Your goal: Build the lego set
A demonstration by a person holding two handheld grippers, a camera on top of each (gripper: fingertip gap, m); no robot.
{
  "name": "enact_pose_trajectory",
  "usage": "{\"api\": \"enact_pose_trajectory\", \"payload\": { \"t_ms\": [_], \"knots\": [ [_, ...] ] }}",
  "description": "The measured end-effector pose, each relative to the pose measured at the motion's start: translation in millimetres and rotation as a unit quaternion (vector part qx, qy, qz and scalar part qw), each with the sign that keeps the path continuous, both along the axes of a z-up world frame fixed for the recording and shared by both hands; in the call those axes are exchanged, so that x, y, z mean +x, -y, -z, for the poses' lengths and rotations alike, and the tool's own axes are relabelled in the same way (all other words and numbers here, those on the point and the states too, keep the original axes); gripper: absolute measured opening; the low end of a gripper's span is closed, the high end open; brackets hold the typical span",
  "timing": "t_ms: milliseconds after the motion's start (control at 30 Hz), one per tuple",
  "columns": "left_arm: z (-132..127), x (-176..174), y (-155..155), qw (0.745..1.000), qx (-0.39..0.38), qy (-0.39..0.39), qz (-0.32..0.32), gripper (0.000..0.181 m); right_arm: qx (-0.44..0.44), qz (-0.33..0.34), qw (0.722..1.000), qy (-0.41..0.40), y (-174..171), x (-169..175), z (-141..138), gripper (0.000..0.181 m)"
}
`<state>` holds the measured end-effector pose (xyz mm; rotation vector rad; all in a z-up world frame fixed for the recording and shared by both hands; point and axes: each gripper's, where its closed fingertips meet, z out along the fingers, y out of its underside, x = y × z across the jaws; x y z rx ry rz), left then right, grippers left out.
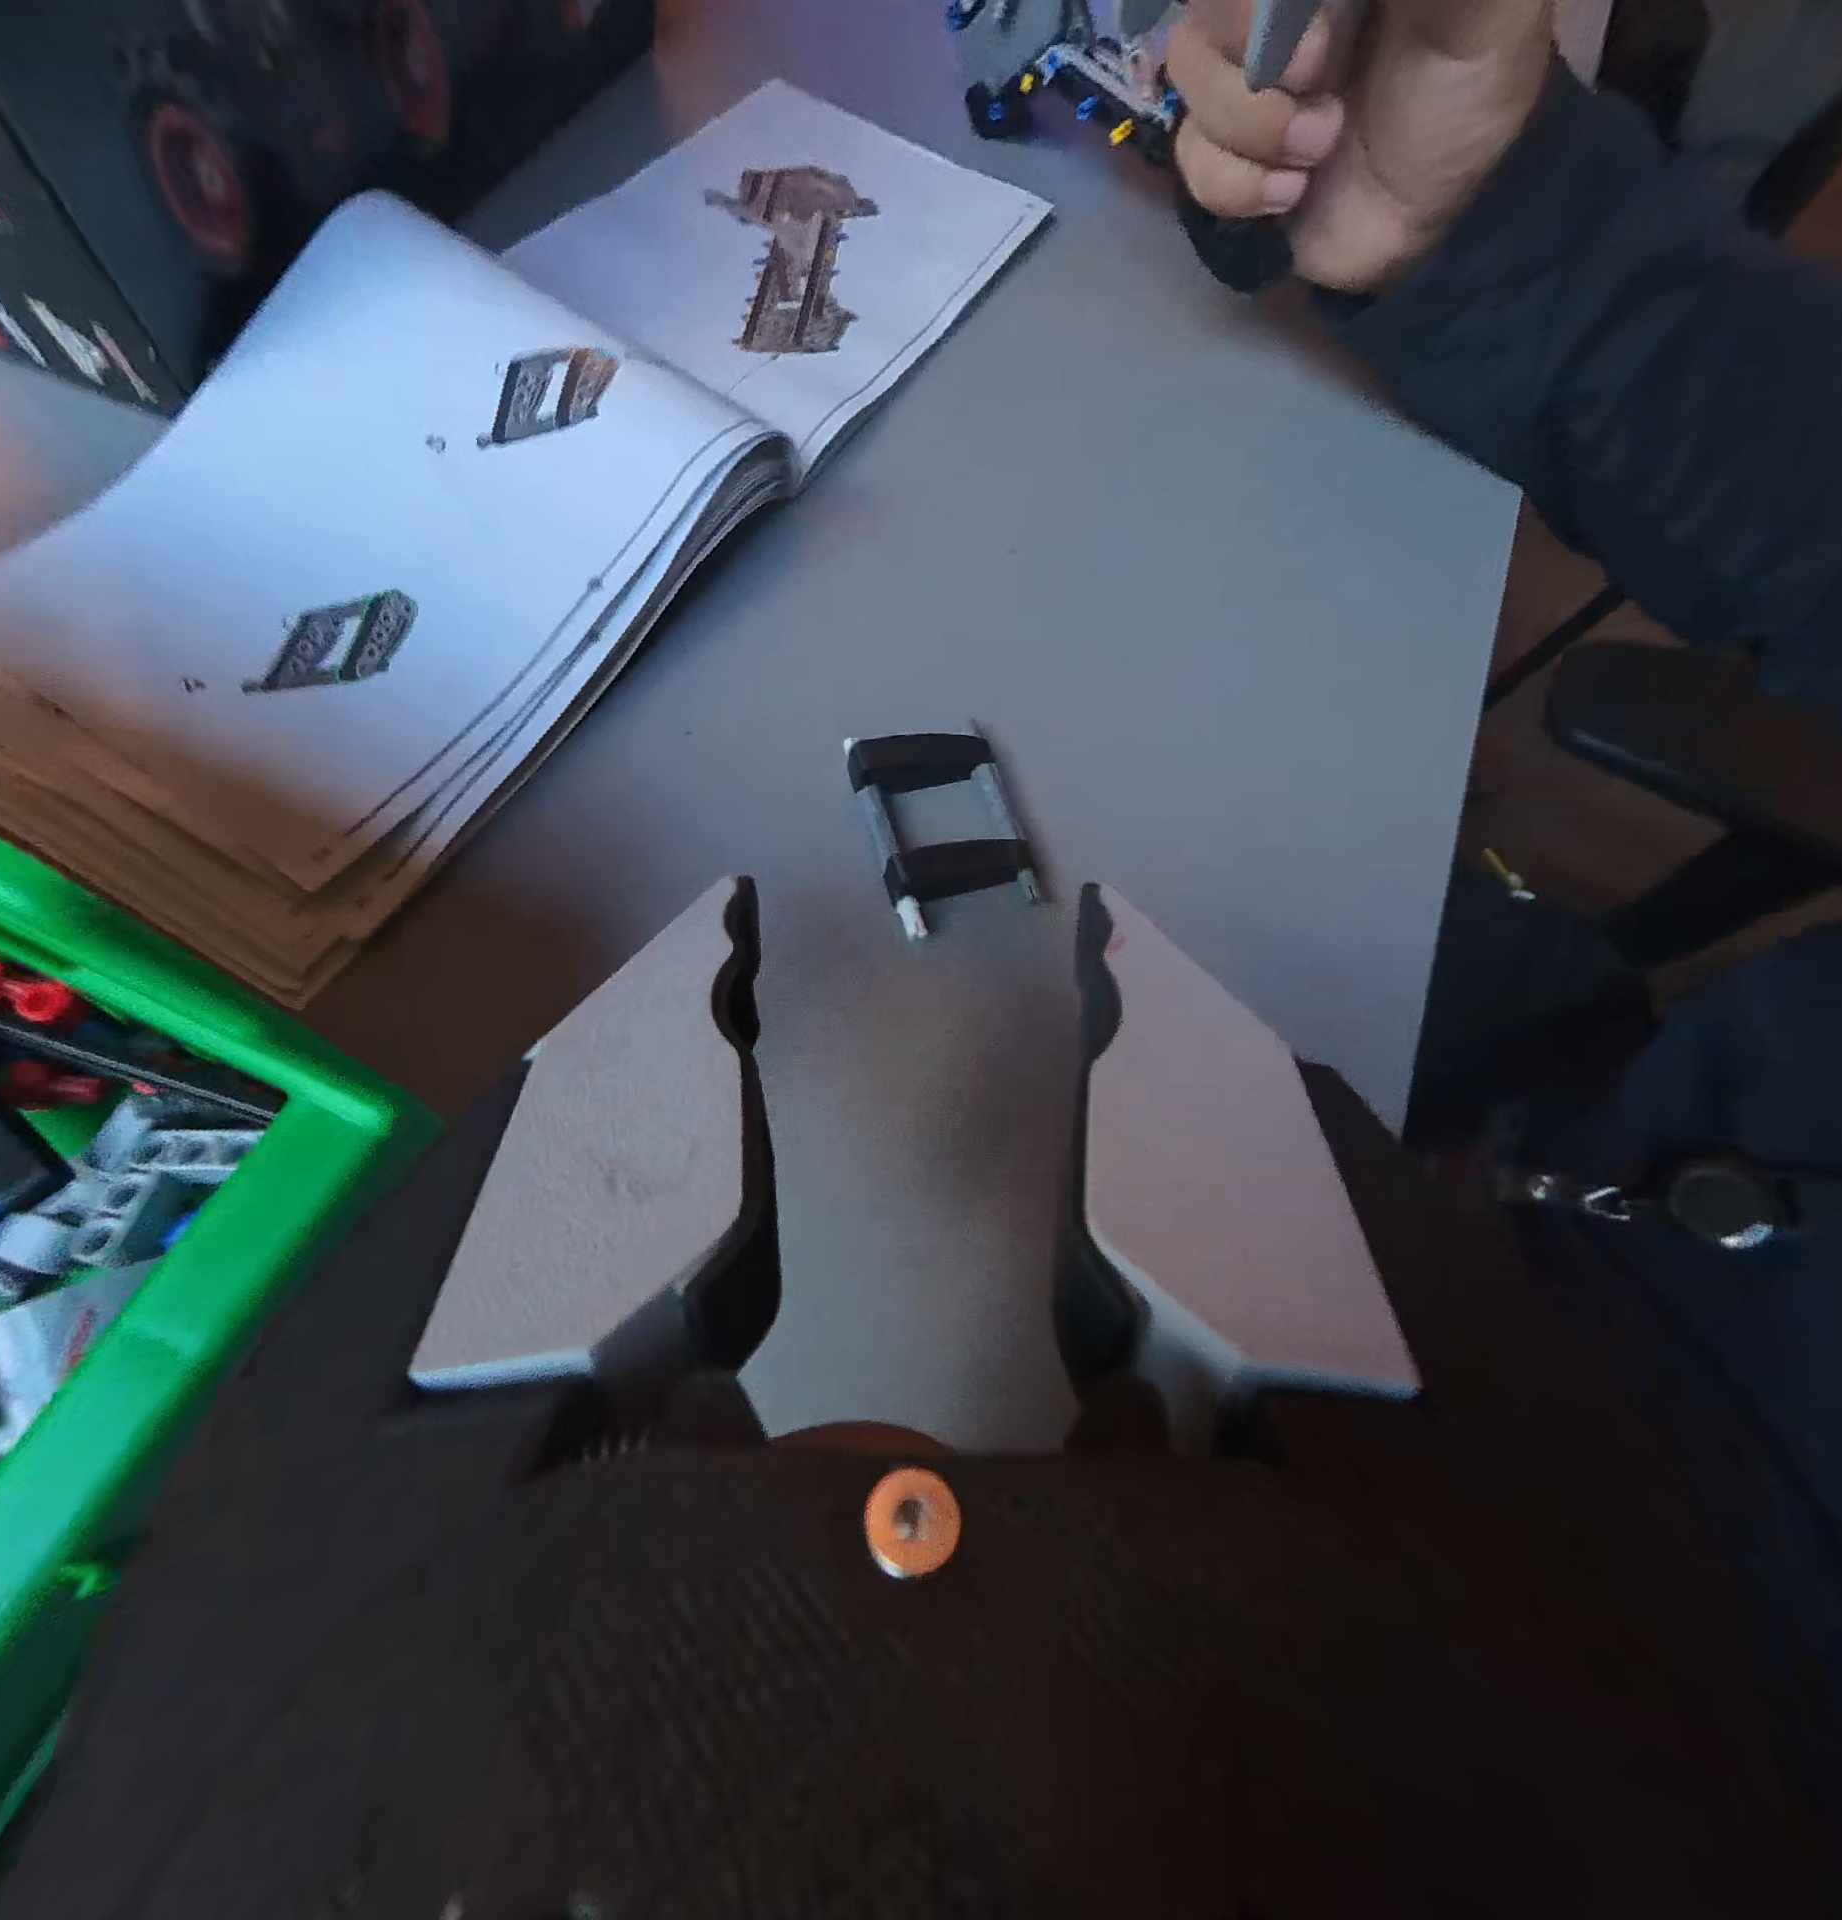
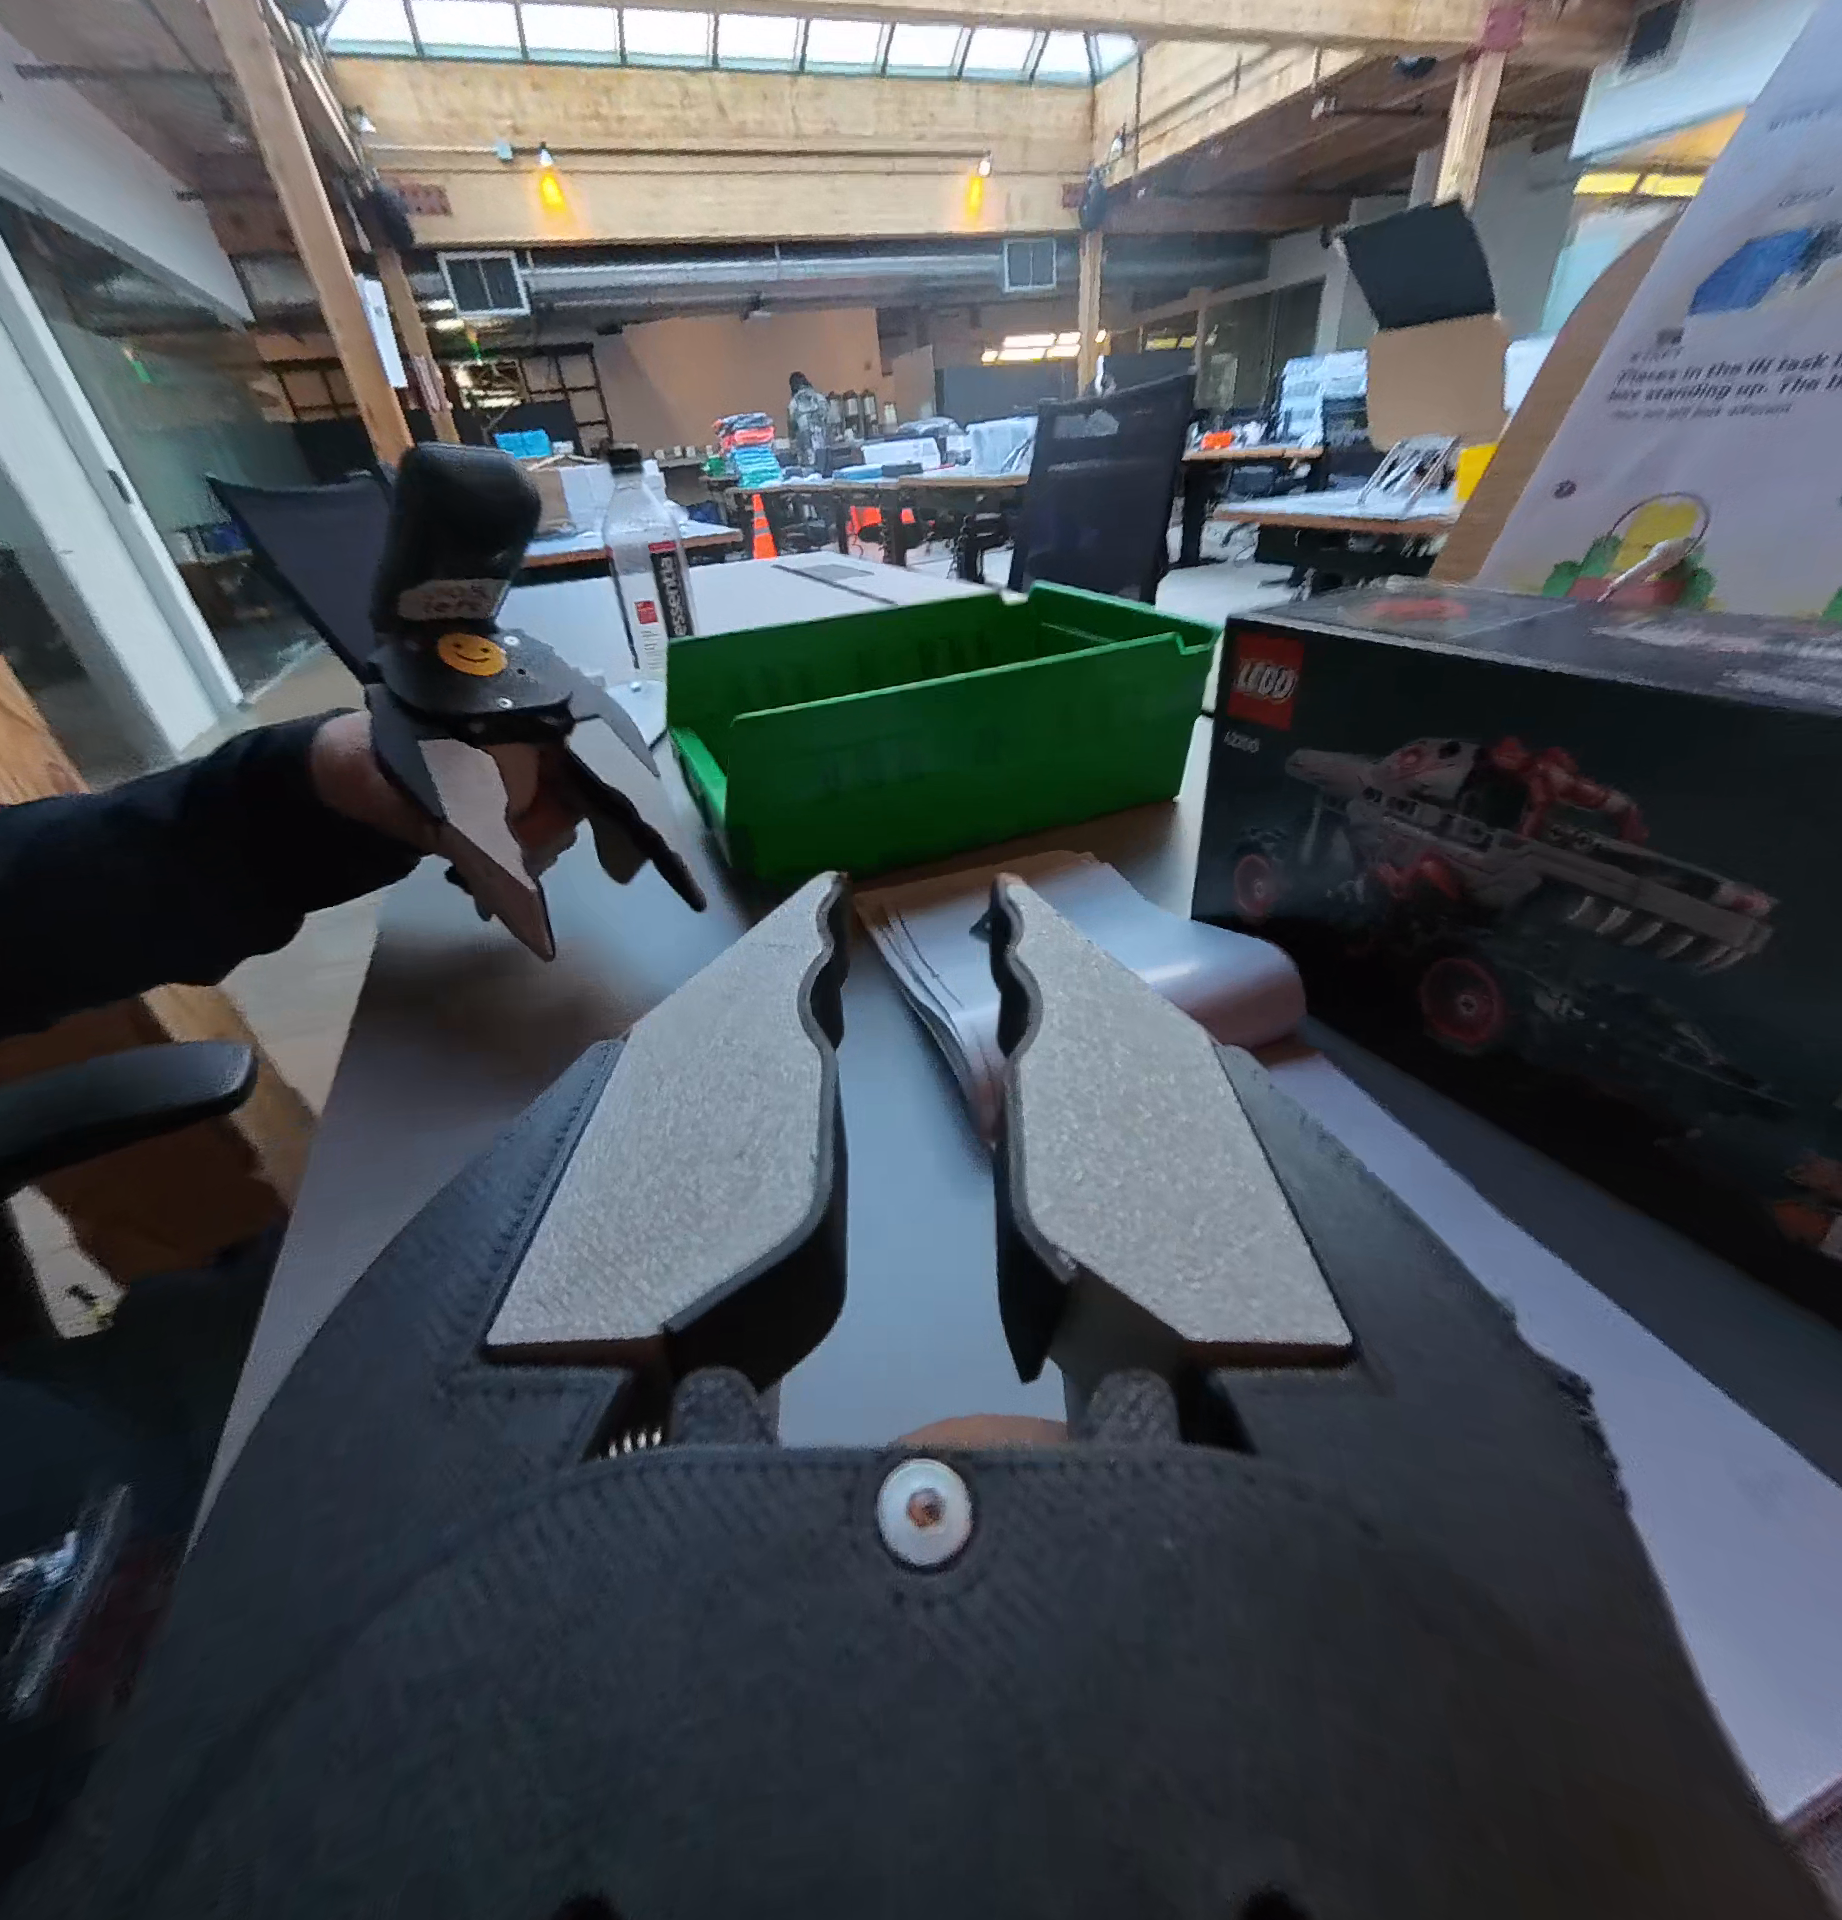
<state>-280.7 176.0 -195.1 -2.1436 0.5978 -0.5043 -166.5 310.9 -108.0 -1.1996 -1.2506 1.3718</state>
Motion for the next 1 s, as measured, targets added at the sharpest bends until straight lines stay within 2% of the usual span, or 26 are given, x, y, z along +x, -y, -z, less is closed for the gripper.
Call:
{"api": "enact_pose_trajectory", "payload": {
  "t_ms": [133, 200, 333, 433, 567, 633, 733, 900, 1000],
  "knots": [
    [-21, 5, -7, 0.996, 0.083, -0.005, 0.025, 0.062, 0.037, 0.008, 0.997, -0.064, 18, 13, -23, 0.028],
    [-27, 8, -14, 0.993, 0.114, -0.001, 0.040, 0.064, 0.062, 0.009, 0.993, -0.096, 29, 24, -35, 0.024],
    [-17, 19, -22, 0.987, 0.128, -0.026, 0.089, 0.060, 0.117, 0.070, 0.979, -0.150, 33, 64, -56, 0.025],
    [-7, 24, -28, 0.982, 0.158, -0.041, 0.097, 0.050, 0.149, 0.135, 0.969, -0.142, 16, 100, -58, 0.026],
    [-13, 27, -25, 0.979, 0.178, -0.034, 0.094, 0.048, 0.188, 0.263, 0.939, -0.116, -35, 154, -43, 0.029],
    [-13, 24, -24, 0.979, 0.179, -0.034, 0.088, 0.048, 0.179, 0.313, 0.927, -0.106, -58, 174, -29, 0.027],
    [-16, 20, -27, 0.981, 0.181, -0.019, 0.073, 0.047, 0.121, 0.338, 0.929, -0.094, -77, 184, -21, 0.029],
    [-8, 26, -24, 0.980, 0.169, -0.041, 0.097, 0.043, 0.038, 0.323, 0.946, -0.009, -99, 168, 15, 0.045],
    [-8, 26, -24, 0.978, 0.178, -0.048, 0.098, 0.043, 0.018, 0.322, 0.946, 0.005, -103, 165, 23, 0.049]
  ]
}}
